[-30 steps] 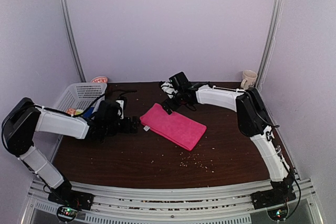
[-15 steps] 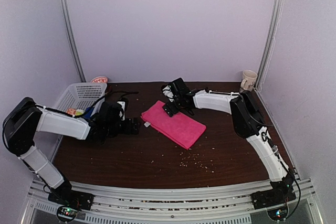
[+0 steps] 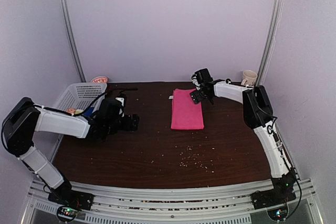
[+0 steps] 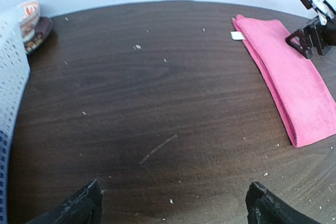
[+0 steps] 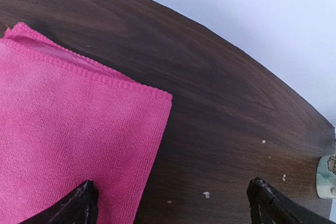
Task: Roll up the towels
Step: Adjust the towel at the center of the board, then roll the towel at the center of the board.
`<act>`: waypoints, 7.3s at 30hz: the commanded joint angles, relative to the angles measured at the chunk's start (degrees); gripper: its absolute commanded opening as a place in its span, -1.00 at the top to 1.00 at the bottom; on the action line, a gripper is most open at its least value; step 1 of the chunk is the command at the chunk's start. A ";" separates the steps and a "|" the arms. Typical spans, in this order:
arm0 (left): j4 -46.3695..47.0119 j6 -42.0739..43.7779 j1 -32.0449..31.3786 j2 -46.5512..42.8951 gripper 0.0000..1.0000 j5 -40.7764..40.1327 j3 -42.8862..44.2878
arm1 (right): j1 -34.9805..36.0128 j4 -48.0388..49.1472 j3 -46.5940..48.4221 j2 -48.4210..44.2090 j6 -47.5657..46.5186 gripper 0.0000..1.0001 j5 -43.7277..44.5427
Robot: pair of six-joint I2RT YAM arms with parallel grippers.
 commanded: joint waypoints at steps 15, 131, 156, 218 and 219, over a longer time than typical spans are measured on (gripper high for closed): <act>15.18 45.27 -0.50 -7.40 -0.96 12.22 4.42 | -1.97 6.32 -35.66 -44.93 -15.14 -1.00 -24.10; -32.53 69.00 -2.57 32.58 1.00 59.56 42.66 | 18.61 52.14 -90.12 -46.95 -54.22 0.07 -15.45; -14.23 60.76 -5.76 12.39 -0.40 49.74 19.22 | 17.15 4.43 -72.64 -52.35 -44.60 1.00 -33.95; 3.57 44.40 -12.05 24.11 0.60 45.05 18.42 | 4.30 -33.03 -34.22 -26.44 -30.89 1.00 -47.72; 3.52 44.10 -12.05 24.27 0.65 44.90 18.52 | 4.30 -32.90 -34.33 -26.40 -30.78 1.00 -47.67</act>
